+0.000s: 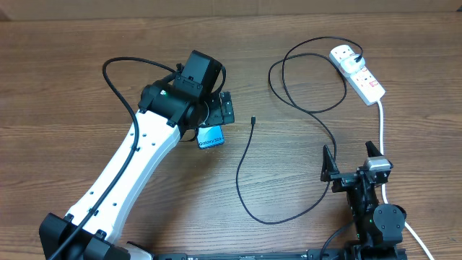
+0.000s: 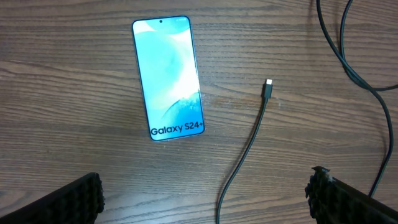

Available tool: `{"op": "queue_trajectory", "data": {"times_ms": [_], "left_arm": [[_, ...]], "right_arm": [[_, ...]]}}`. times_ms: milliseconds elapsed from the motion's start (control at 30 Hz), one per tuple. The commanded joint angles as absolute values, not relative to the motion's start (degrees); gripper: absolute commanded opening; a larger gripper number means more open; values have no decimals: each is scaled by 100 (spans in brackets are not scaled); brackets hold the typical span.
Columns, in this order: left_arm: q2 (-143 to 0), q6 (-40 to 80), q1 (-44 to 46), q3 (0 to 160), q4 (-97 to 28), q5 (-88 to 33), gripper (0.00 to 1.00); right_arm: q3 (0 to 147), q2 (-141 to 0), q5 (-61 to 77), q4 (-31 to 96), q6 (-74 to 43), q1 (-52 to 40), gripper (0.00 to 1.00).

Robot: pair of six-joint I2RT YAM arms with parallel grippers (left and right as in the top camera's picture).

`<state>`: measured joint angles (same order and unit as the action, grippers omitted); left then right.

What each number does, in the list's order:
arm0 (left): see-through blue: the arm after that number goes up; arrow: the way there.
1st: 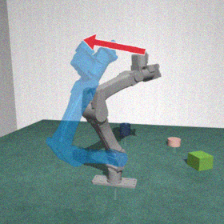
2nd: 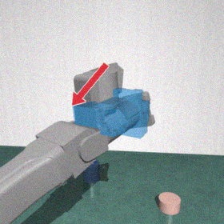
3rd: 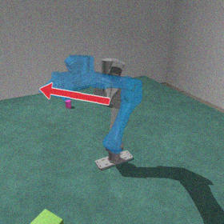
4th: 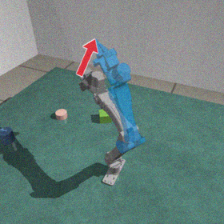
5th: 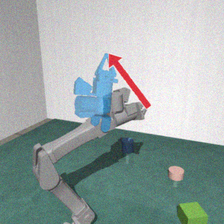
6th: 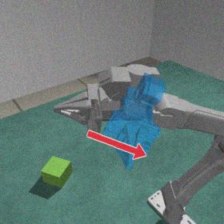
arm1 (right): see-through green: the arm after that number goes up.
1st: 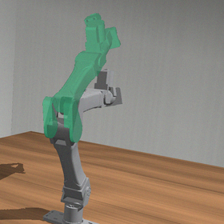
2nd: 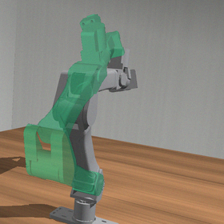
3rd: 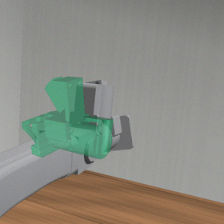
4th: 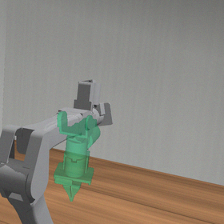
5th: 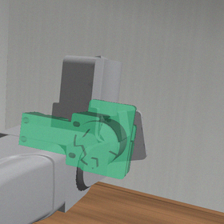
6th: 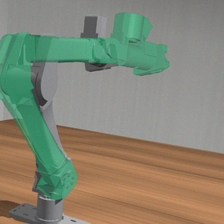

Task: Plug charger to phone and switch on socket
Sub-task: 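Position the left gripper above the phone's bottom edge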

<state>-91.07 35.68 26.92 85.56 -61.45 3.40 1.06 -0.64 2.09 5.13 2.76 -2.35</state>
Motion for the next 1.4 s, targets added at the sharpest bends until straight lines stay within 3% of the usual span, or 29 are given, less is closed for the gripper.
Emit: {"op": "queue_trajectory", "data": {"times_ms": [0,1367], "left_arm": [[-9150,3623,2703,8683,-6121,296,100],[-9150,3623,2703,8683,-6029,340,100]], "right_arm": [[49,-23,154,482,237,-228,100],[49,-23,154,482,237,-228,100]]}}
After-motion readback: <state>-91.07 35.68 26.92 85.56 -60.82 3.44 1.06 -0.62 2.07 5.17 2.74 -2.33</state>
